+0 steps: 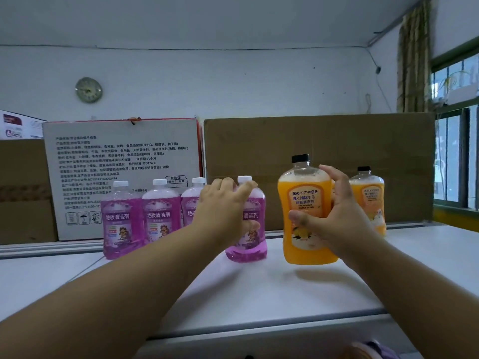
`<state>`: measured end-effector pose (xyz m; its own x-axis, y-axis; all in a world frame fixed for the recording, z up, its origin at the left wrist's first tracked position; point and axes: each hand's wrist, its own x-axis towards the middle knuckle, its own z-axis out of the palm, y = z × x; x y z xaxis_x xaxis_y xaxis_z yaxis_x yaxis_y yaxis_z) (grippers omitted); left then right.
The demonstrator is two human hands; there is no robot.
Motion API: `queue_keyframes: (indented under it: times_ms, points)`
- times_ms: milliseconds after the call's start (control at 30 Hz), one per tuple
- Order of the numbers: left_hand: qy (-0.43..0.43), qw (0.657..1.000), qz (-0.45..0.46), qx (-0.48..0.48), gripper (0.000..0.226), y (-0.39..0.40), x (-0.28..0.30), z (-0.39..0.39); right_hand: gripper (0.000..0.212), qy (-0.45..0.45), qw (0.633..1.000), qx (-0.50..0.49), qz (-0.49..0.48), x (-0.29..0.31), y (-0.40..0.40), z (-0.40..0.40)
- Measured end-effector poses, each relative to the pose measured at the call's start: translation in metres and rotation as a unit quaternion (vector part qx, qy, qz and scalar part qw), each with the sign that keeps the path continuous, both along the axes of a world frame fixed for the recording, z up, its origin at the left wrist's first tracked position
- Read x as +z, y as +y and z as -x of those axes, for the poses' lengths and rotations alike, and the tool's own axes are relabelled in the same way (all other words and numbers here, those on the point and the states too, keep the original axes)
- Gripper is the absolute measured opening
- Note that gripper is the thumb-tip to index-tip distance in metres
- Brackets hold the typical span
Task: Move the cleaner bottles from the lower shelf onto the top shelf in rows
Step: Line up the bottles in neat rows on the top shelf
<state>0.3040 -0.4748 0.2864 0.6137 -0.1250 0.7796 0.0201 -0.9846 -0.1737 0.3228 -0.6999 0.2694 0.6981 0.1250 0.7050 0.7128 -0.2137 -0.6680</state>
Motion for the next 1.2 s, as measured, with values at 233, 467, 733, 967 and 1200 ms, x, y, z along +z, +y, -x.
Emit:
queue_keyframes:
  times_ms: [233, 467, 733, 967, 1200]
  points:
    - [-0.014, 0.996, -0.051, 0.070, 0.085, 0.019, 0.002, -0.037, 0.098, -0.017, 0.999, -0.042, -0.007, -0.010, 0.009, -0.018]
    - [-0.023, 0.994, -0.059, 0.084, 0.084, 0.023, -0.002, -0.044, 0.097, -0.015, 0.999, -0.049, 0.003, -0.014, 0.009, -0.017]
    - [-0.045, 0.997, -0.016, 0.054, 0.074, 0.006, 0.000, -0.018, 0.095, -0.010, 0.999, -0.044, 0.004, -0.017, 0.002, -0.013]
    - [0.288, 0.861, 0.292, -0.300, 0.081, -0.060, -0.012, 0.013, 0.085, -0.045, 0.998, -0.047, -0.004, 0.001, -0.035, -0.012]
    - [0.353, 0.790, 0.336, -0.372, 0.071, -0.142, -0.014, -0.014, 0.076, -0.048, 0.998, -0.042, -0.013, 0.010, -0.104, -0.016]
